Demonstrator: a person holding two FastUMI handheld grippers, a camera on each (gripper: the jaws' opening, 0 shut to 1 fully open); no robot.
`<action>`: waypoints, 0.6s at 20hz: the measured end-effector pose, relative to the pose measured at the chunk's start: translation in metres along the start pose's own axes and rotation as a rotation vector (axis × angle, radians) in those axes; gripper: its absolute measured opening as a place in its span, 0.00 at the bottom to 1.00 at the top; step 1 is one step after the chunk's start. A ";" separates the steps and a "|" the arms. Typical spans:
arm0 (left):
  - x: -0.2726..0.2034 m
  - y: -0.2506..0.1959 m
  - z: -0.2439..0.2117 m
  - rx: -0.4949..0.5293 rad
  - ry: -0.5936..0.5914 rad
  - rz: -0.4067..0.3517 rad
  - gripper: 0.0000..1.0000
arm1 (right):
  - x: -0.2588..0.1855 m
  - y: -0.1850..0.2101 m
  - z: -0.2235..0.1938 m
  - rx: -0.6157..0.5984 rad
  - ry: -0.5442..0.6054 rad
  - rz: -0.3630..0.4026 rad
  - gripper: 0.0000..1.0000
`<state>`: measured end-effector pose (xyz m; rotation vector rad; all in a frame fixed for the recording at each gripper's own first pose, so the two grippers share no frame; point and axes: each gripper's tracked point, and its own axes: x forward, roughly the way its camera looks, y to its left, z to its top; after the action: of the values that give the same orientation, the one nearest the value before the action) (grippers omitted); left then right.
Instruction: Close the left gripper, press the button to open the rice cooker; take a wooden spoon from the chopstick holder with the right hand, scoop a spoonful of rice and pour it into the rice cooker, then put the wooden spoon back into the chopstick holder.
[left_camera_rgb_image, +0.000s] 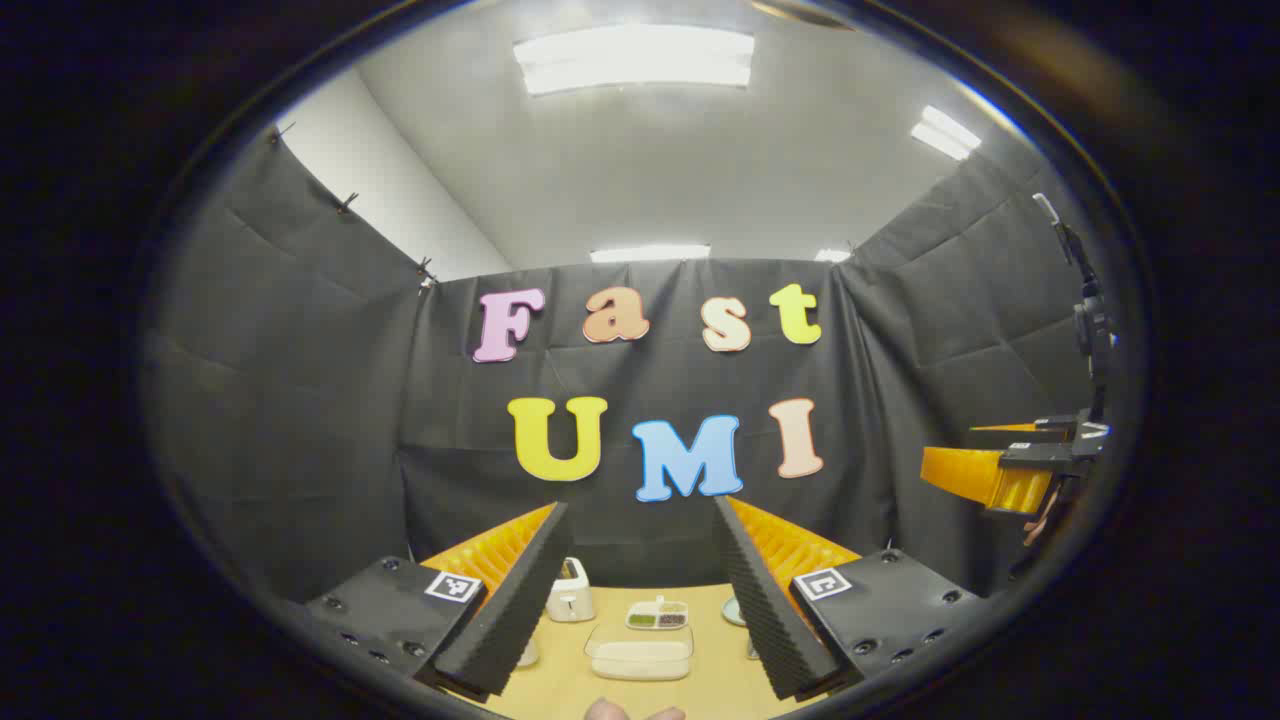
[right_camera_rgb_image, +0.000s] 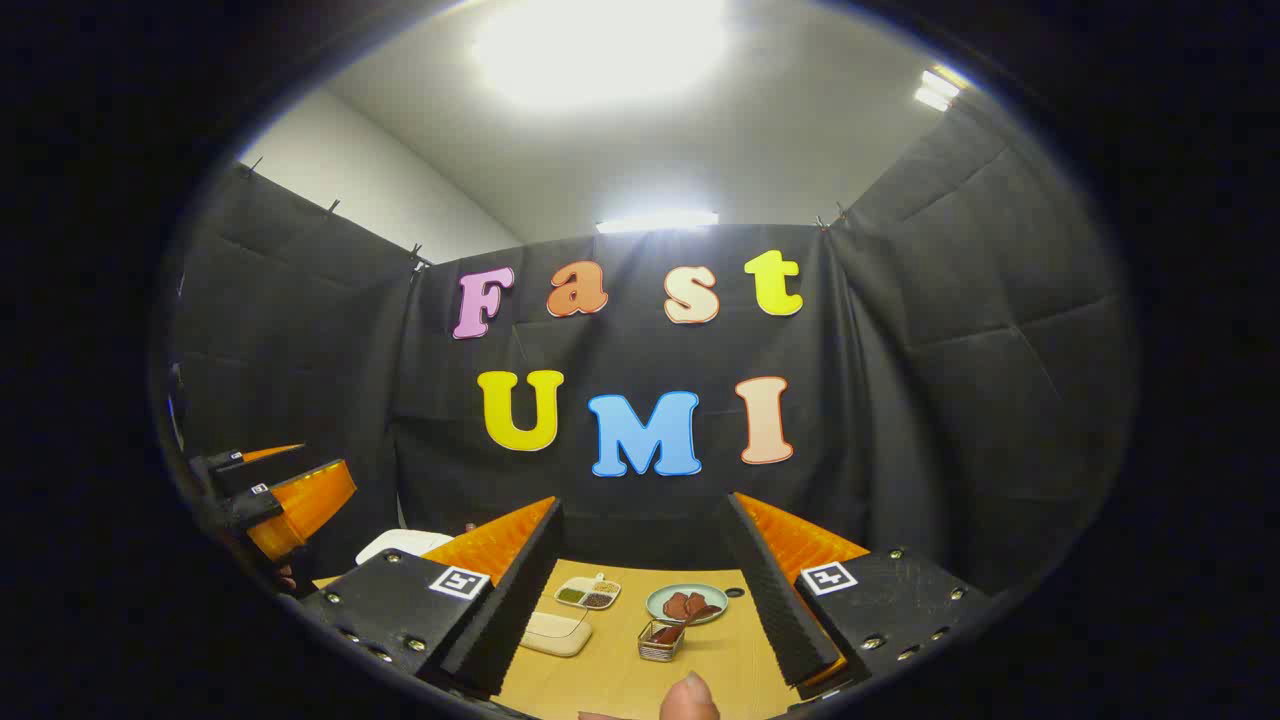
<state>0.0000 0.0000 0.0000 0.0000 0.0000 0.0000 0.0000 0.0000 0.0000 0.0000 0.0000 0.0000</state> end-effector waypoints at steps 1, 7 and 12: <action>-0.001 -0.005 -0.002 0.002 0.000 -0.006 0.96 | 0.001 -0.001 -0.005 0.001 0.004 -0.003 0.97; 0.010 0.012 -0.009 -0.027 0.037 0.051 0.96 | 0.012 -0.002 -0.017 0.022 0.041 0.007 0.97; 0.012 0.023 -0.024 -0.008 0.085 0.077 0.96 | 0.021 0.006 -0.031 0.040 0.075 0.037 0.97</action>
<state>0.0123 0.0235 -0.0244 -0.0082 0.0850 0.0766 0.0210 0.0058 -0.0307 0.0403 0.0751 0.0368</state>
